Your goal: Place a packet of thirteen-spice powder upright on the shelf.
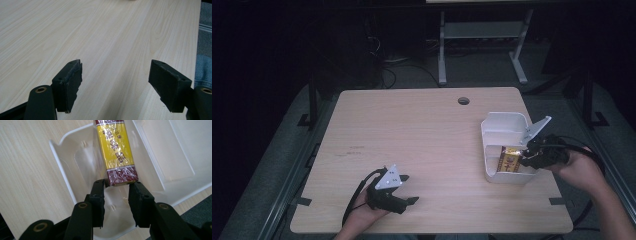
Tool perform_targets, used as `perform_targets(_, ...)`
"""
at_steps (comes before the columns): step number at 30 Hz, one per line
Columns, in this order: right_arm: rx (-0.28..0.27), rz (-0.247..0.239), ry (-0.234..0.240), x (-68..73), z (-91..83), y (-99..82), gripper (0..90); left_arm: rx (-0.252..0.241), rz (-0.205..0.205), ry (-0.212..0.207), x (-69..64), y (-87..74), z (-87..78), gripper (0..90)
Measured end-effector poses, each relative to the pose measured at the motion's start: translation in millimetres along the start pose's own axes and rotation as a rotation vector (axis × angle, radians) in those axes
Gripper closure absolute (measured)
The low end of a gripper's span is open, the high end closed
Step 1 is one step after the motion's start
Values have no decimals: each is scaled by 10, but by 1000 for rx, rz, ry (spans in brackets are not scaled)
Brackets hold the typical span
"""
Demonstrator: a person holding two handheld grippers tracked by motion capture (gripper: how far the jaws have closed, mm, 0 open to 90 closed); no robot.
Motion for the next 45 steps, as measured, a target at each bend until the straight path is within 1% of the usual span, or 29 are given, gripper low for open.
perform_targets(4, -6, 0, -10, -16, -5, 3, 655, 1, -1, -2, -2, 2, 5, 261)
perform_targets(5, -9, 7, -13, -22, -5, 3, 654, 0, -1, -2, -3, 3, 6, 261)
perform_targets(10, -12, 16, 1, -25, -7, -11, 647, 0, 0, -2, -4, 2, 3, 261)
perform_targets(11, -21, 29, 11, -29, -15, -27, 631, -1, 0, -2, -3, 2, 1, 261)
perform_targets(17, -47, 57, 37, -42, -42, -96, 603, 1, 1, -3, -6, 1, 6, 261)
perform_targets(20, -81, 63, 54, -45, -71, -150, 596, 0, 0, -3, -8, 4, 5, 261)
perform_targets(21, -89, 74, 59, -40, -82, -163, 593, 1, 0, -2, -8, 3, 6, 261)
perform_targets(26, -115, 88, 68, -44, -124, -218, 579, 2, 0, -2, -4, -1, 6, 261)
perform_targets(27, -131, 94, 74, -42, -150, -245, 574, 2, 1, -2, -6, -1, 7, 261)
perform_targets(28, -131, 94, 74, -42, -150, -245, 574, 2, 1, -2, -6, -1, 7, 261)
perform_targets(29, -144, 102, 79, -41, -176, -275, 566, 2, 0, -2, -7, -1, 6, 261)
perform_targets(30, -144, 102, 79, -41, -176, -275, 566, 2, 0, -2, -7, -1, 6, 261)
perform_targets(32, -166, 121, 87, -33, -212, -325, 553, 1, 1, -1, -6, -1, 3, 261)
perform_targets(34, -175, 124, 91, -28, -227, -344, 550, 0, 0, -1, -6, -2, 0, 261)
perform_targets(35, -192, 131, 101, -14, -252, -379, 546, 1, -1, -2, -6, -3, 0, 261)
perform_targets(45, -239, 135, 122, 76, -309, -504, 527, 1, -2, -3, -17, 0, 8, 261)
Point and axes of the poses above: each handheld gripper's, and its own axes: z roughly forward along the jaws, y roughly out of its top, x roughly to its left, the point moved 5 cm from there along z, roughly forward along the jaws, and after that the axes turned 14 degrees about z, right-handed, at the moved point
